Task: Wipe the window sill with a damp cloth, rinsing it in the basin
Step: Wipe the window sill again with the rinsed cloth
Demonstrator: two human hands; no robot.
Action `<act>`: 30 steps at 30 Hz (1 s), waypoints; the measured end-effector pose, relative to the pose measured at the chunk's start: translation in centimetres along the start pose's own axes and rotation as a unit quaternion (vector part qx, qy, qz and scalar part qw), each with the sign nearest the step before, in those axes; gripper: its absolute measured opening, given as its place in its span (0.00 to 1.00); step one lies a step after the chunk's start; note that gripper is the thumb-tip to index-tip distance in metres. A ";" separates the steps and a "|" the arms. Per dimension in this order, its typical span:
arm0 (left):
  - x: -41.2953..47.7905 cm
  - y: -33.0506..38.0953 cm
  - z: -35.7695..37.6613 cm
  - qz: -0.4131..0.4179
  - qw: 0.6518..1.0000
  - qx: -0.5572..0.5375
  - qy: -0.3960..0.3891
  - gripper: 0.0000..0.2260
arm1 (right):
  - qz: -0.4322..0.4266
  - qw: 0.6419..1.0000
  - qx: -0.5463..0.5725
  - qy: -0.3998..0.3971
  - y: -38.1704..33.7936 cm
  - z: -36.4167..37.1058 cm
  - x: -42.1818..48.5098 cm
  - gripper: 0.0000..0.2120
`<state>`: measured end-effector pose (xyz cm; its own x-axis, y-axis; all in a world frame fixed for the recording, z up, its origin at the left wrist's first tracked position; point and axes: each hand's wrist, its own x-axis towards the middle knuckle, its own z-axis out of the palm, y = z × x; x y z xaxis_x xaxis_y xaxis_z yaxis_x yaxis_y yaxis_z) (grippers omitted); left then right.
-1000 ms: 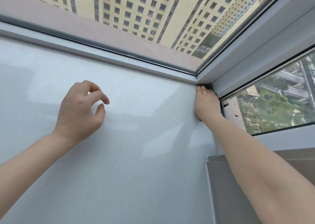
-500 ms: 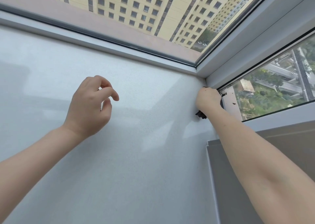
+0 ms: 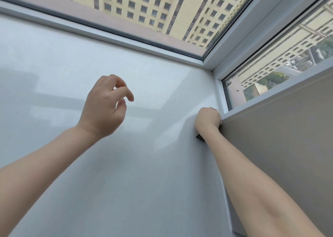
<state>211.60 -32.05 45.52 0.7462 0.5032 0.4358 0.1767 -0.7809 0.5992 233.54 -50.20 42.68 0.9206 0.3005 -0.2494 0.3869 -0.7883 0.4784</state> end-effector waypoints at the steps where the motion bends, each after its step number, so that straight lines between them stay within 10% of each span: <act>1: -0.7 0.3 -0.5 0.006 1.000 0.003 -0.003 0.10 | -0.005 1.000 -0.007 0.003 -0.3 0.1 -0.8 0.13; 19: -10.7 5.6 -6.0 -0.021 0.999 0.029 -0.016 0.12 | -0.025 0.985 0.164 0.039 7.5 10.0 -28.5 0.16; 26: -14.3 5.3 -8.5 -0.045 0.998 0.036 -0.021 0.13 | 0.082 0.693 0.716 0.031 11.3 6.5 -30.5 0.27; 30: -15.3 4.7 -9.5 -0.060 0.997 0.038 -0.011 0.11 | -0.074 0.833 0.523 0.165 12.0 7.7 -29.8 0.15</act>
<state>194.90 -39.87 48.08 0.7312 0.5865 0.3483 0.3123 -0.7418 0.5934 210.28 -72.73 49.34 0.8981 0.4311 0.0874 0.3989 -0.7143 -0.5750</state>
